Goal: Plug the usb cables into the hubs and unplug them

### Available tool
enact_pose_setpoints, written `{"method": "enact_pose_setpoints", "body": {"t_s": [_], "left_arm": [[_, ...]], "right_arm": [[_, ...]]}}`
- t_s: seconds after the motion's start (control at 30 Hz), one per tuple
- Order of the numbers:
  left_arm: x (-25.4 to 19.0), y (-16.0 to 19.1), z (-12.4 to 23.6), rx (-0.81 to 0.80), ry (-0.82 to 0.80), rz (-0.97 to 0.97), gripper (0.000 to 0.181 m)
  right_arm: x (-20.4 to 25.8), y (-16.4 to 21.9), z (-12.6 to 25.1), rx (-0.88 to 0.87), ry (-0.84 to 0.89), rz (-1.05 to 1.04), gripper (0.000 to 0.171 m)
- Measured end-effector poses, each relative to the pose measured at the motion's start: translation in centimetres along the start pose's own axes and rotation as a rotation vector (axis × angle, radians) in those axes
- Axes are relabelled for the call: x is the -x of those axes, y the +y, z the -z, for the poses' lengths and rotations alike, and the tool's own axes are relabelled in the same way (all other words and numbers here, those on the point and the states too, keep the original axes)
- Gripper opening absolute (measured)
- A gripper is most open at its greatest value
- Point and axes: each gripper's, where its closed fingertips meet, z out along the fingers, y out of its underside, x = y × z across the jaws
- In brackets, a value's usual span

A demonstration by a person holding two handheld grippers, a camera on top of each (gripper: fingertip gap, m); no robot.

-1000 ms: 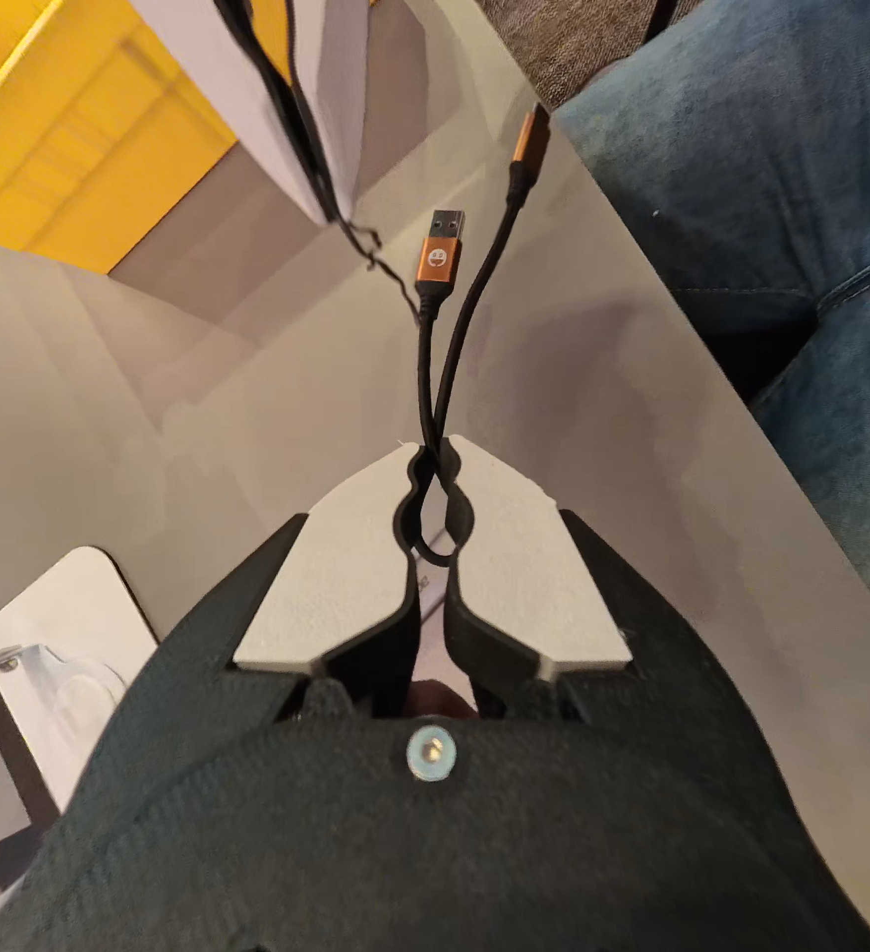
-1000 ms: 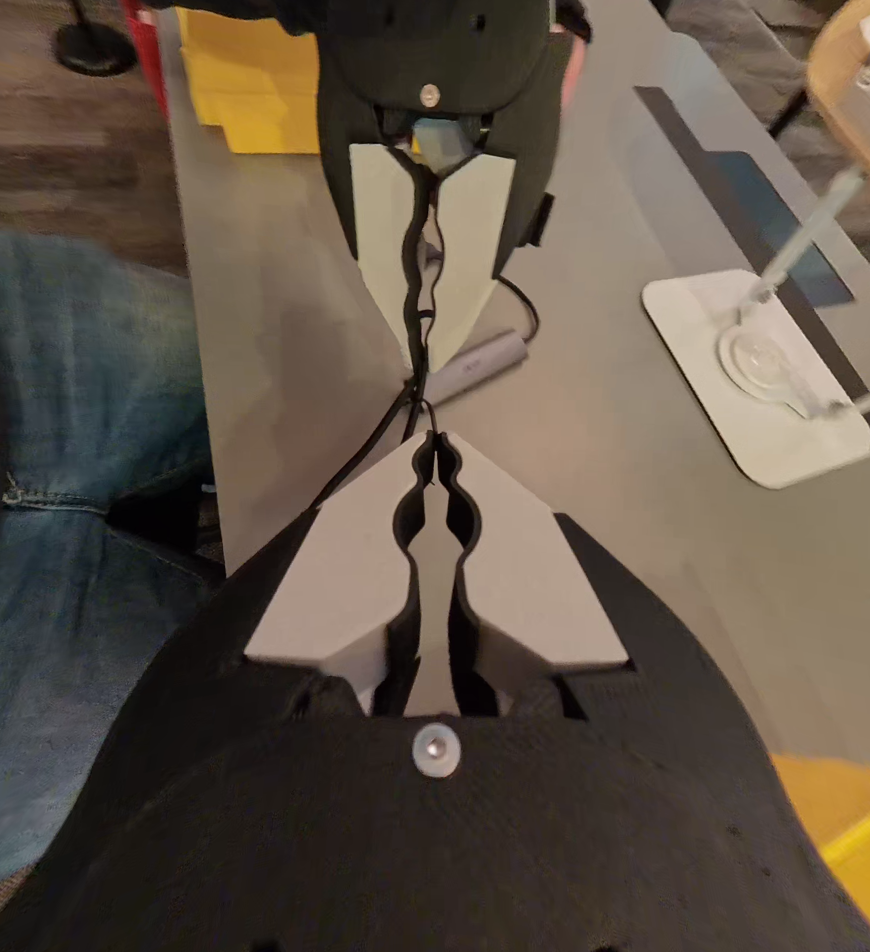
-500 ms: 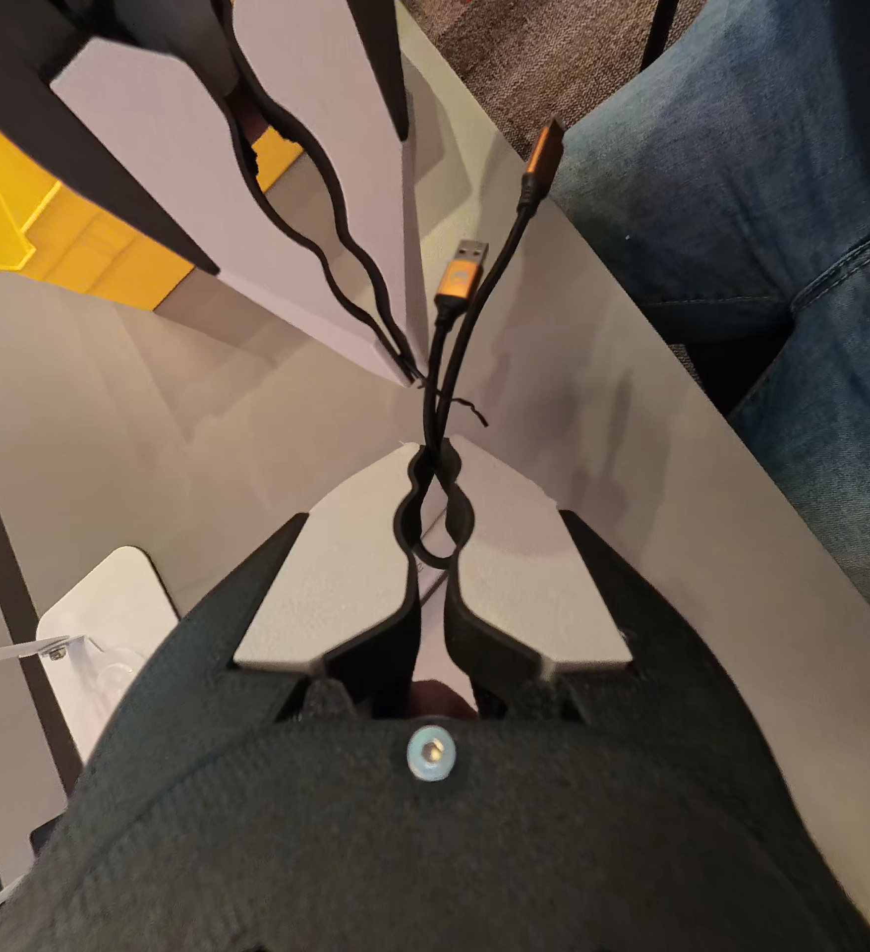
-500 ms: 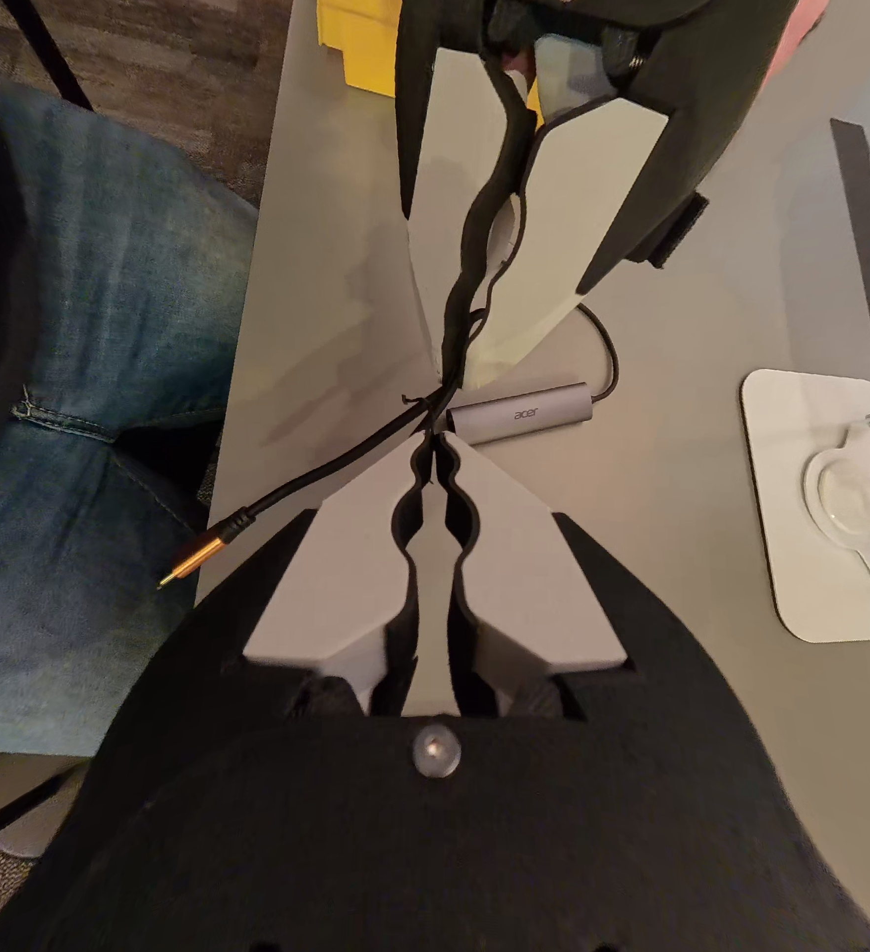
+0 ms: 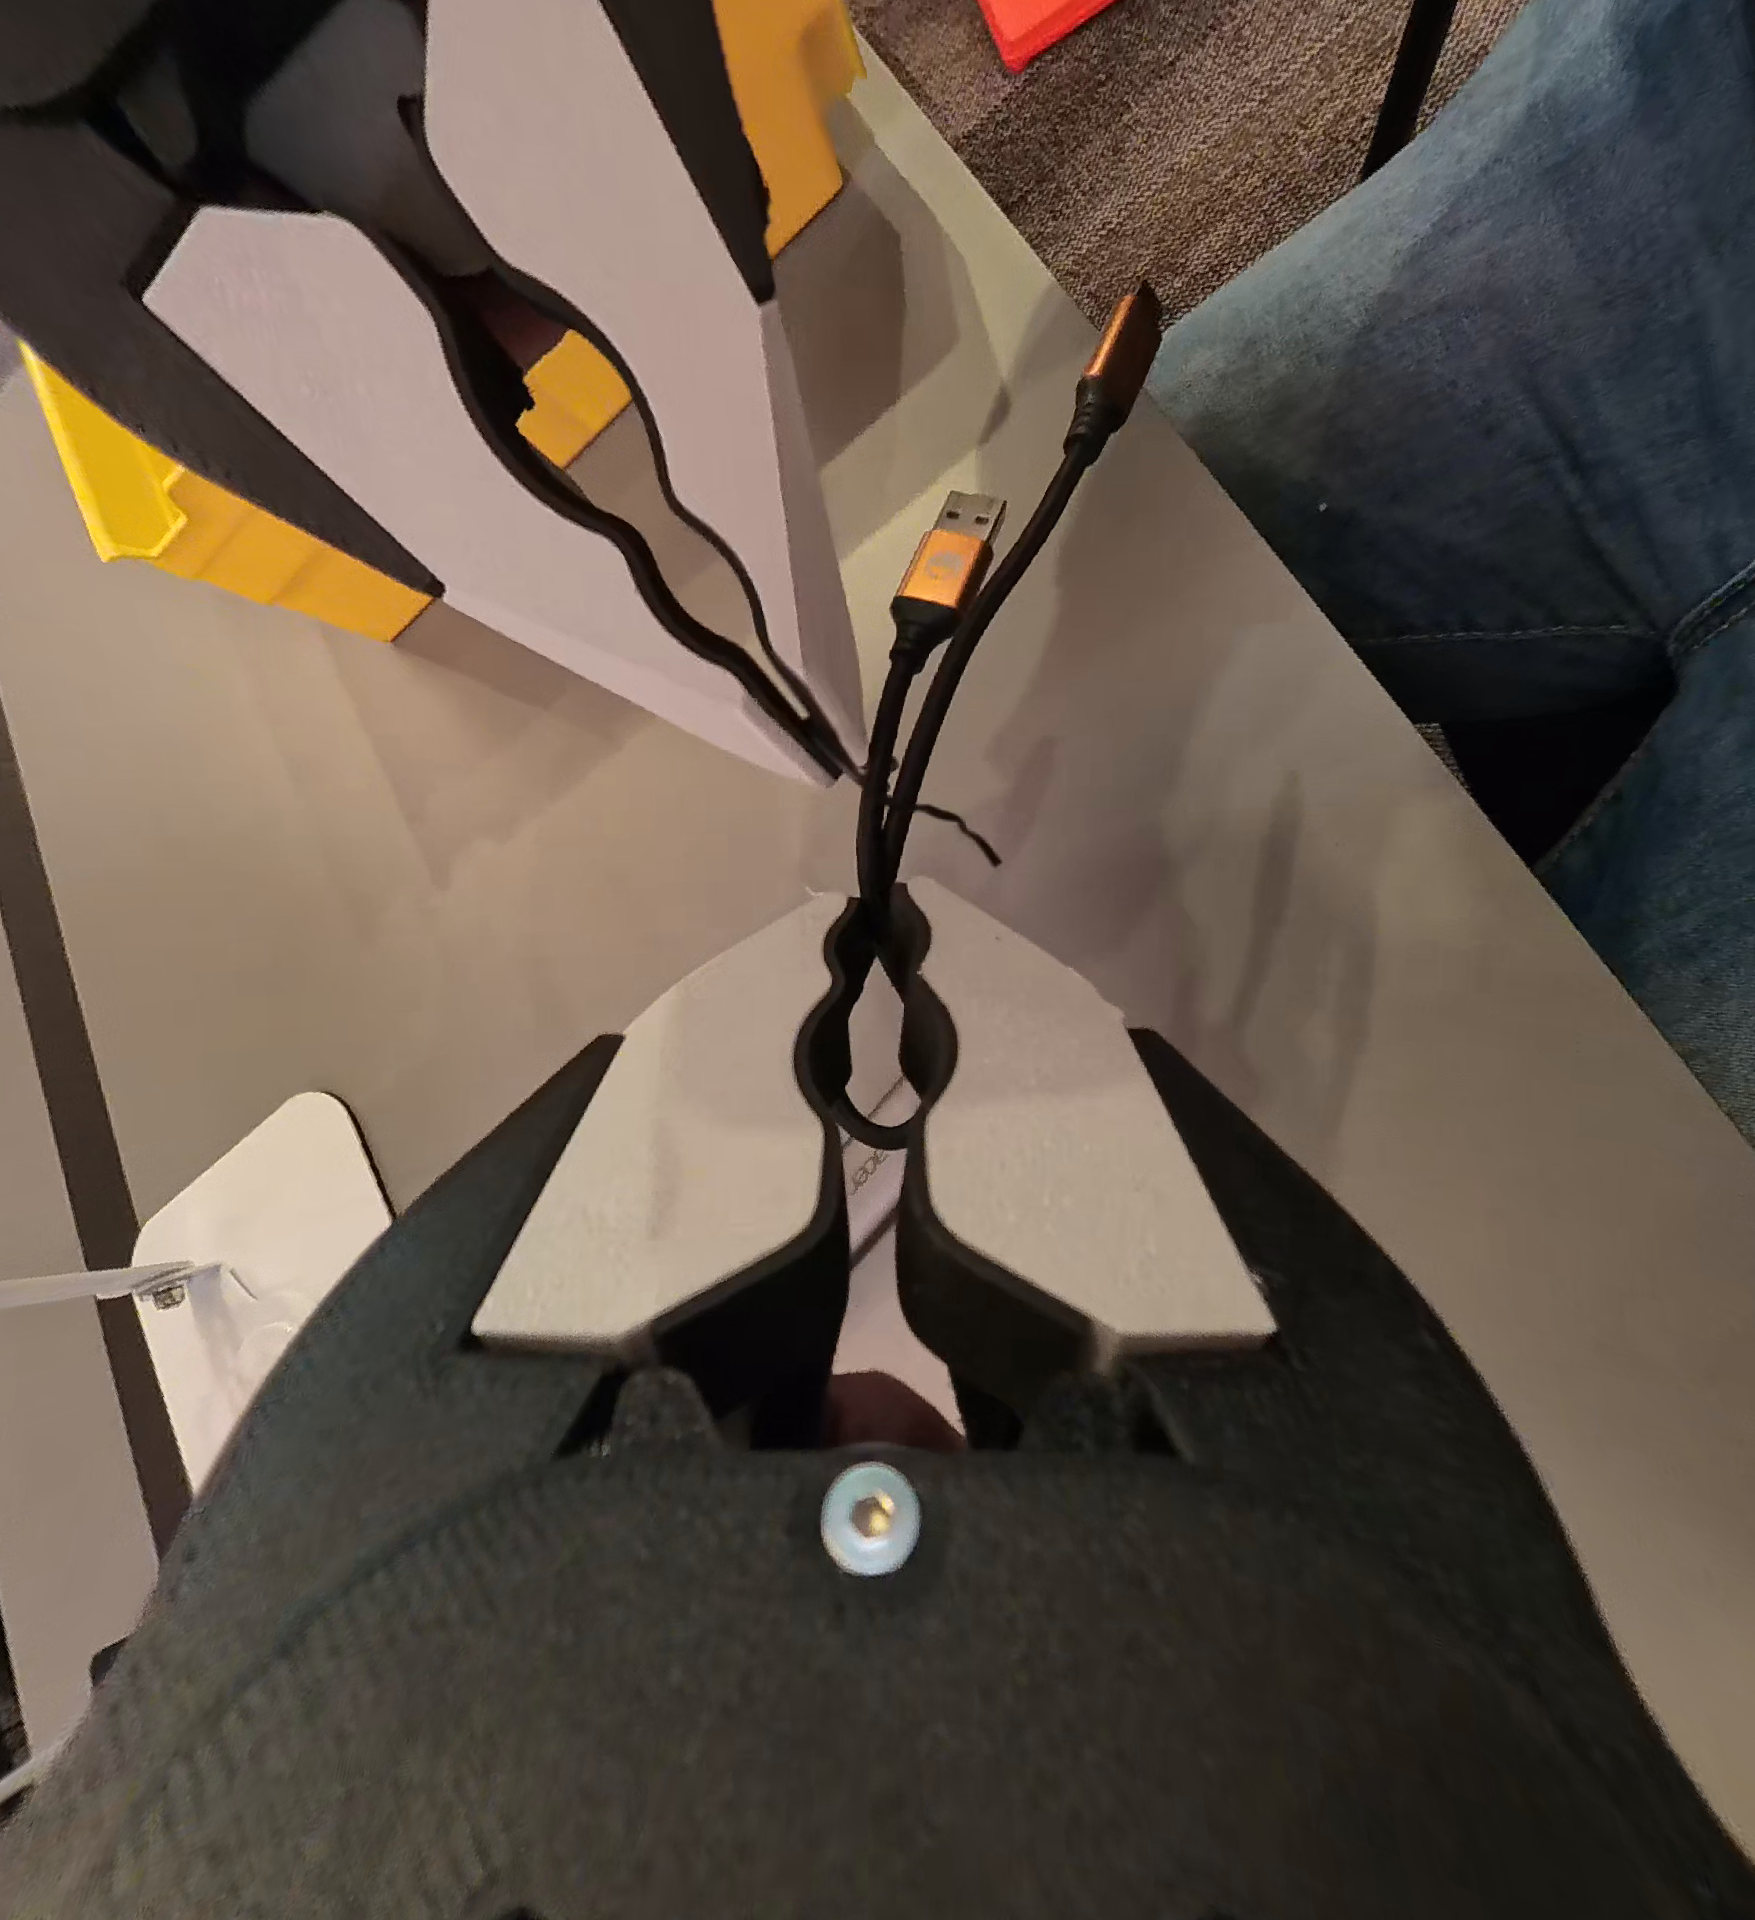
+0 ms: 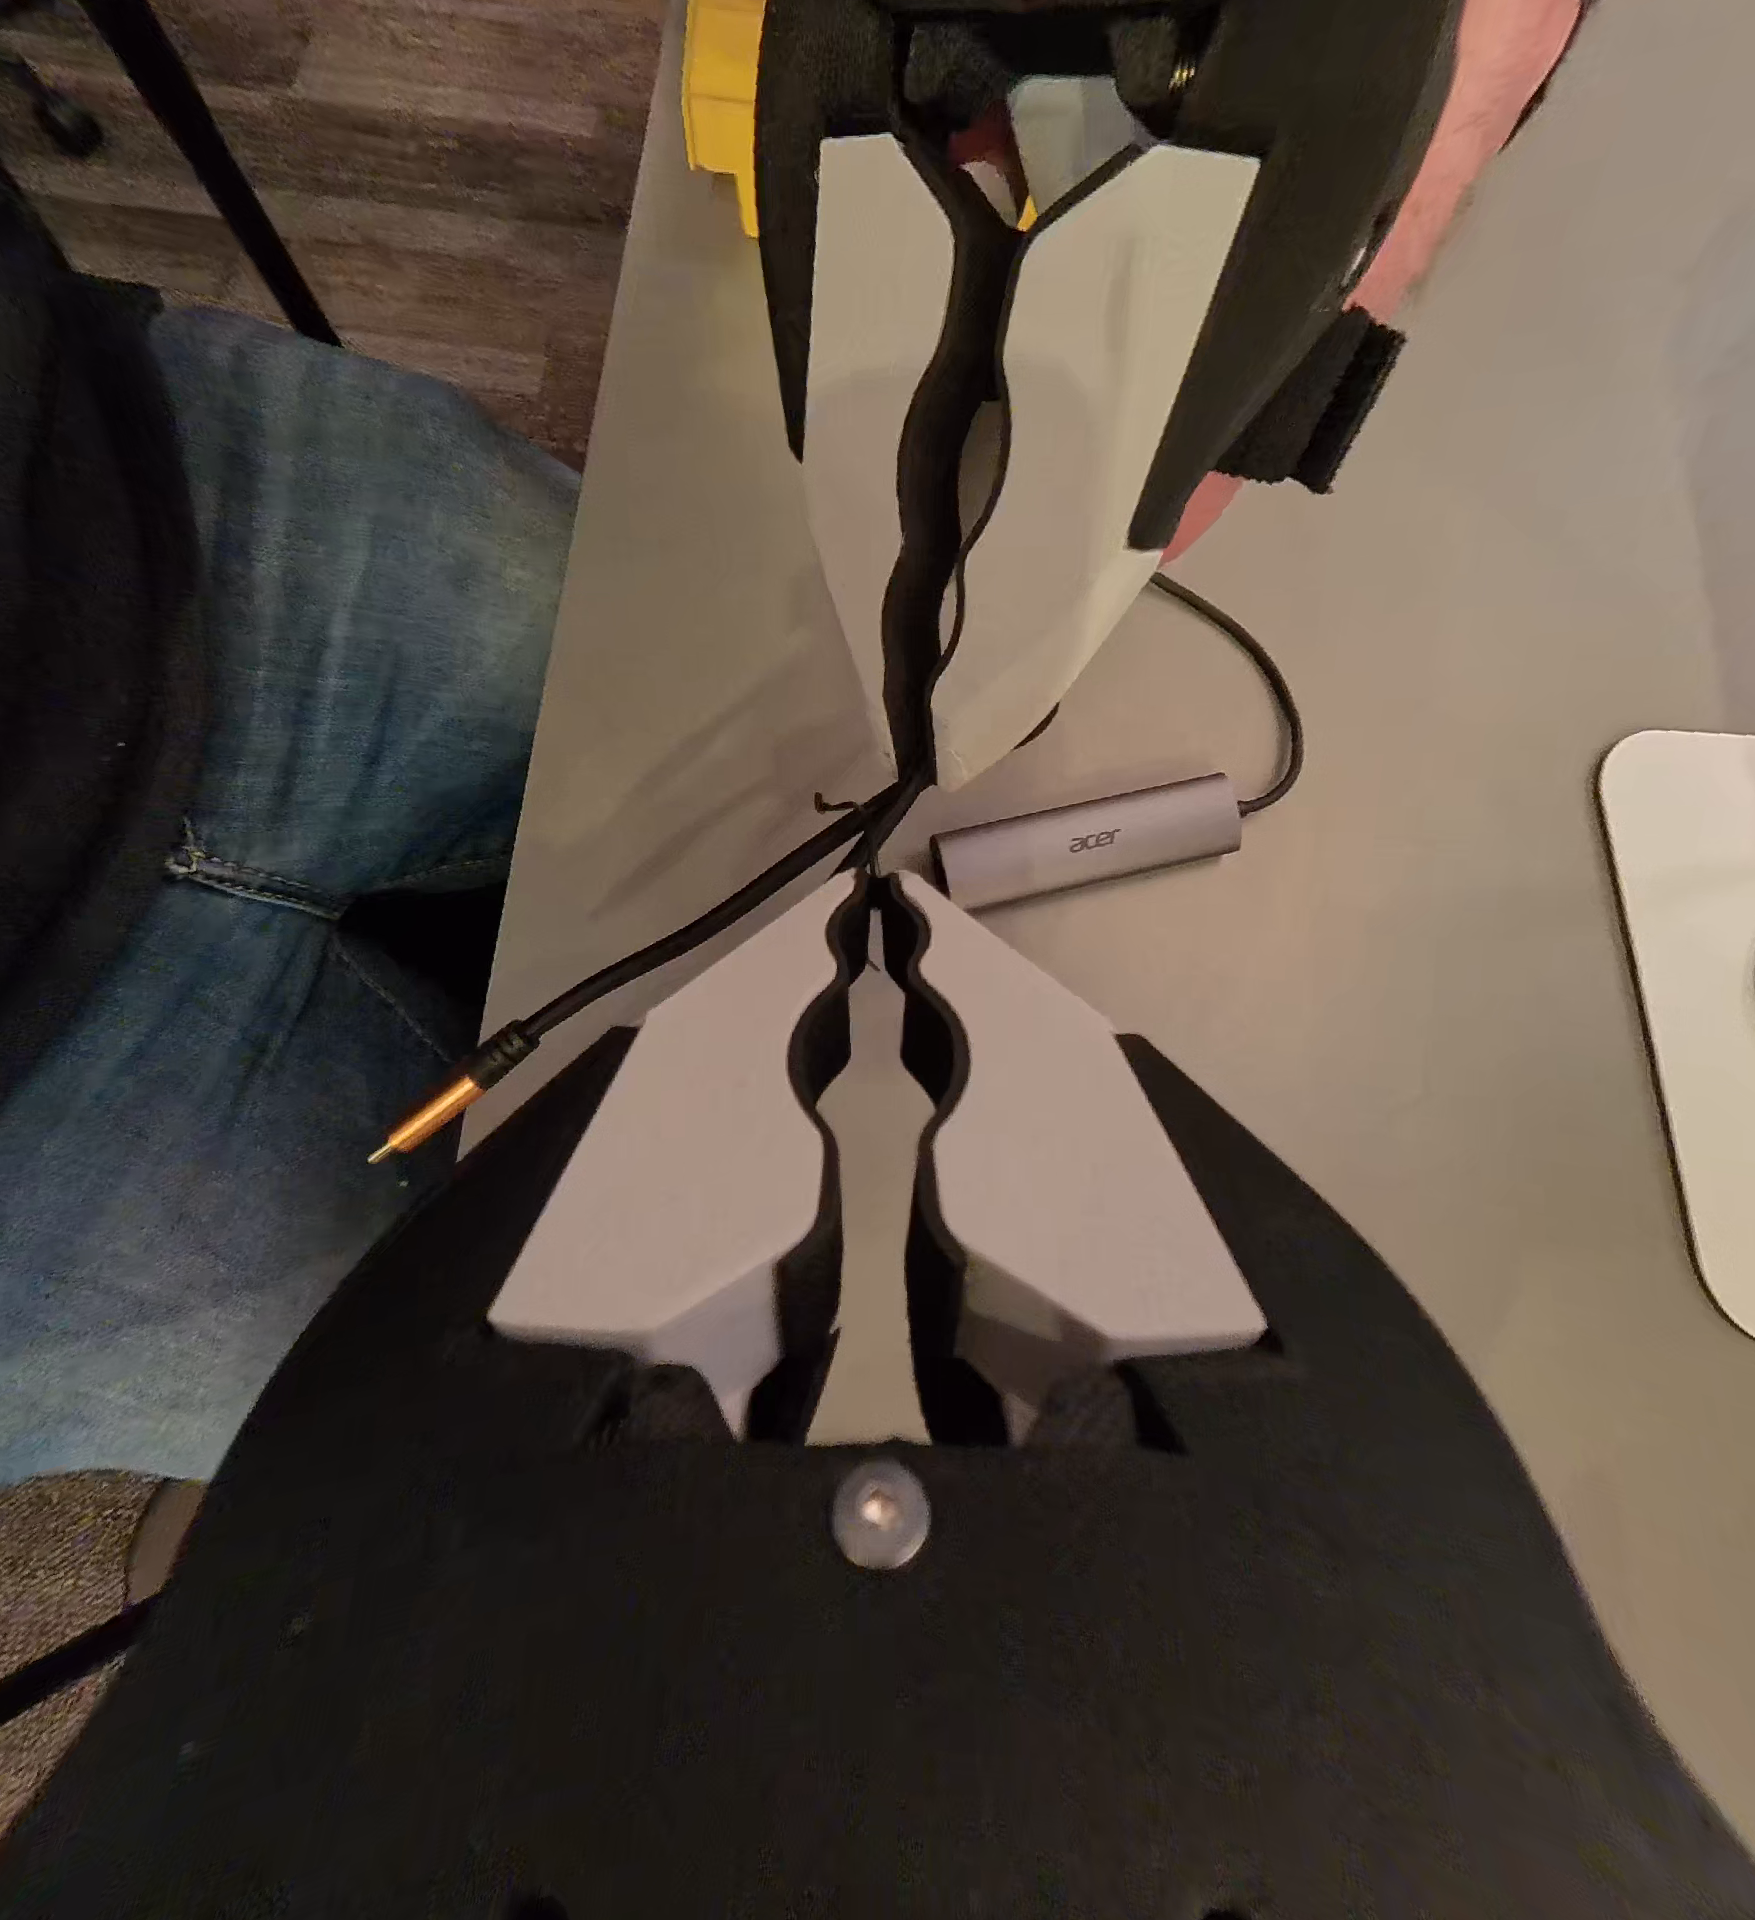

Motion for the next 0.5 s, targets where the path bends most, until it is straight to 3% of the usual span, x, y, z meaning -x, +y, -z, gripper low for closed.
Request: {"method": "enact_pose_setpoints", "body": {"t_s": [0.3,0.5], "left_arm": [[0.3,-0.5,-0.2,0.018,-0.001,-0.031,0.003],[0.7,-0.4,-0.2,-0.004,-0.026,-0.009,0.004]], "right_arm": [[0.1,0.4,0.7,0.180,-0.032,0.110,0.002],[-0.9,-0.3,1.9,0.136,0.037,0.066,0.007]]}}
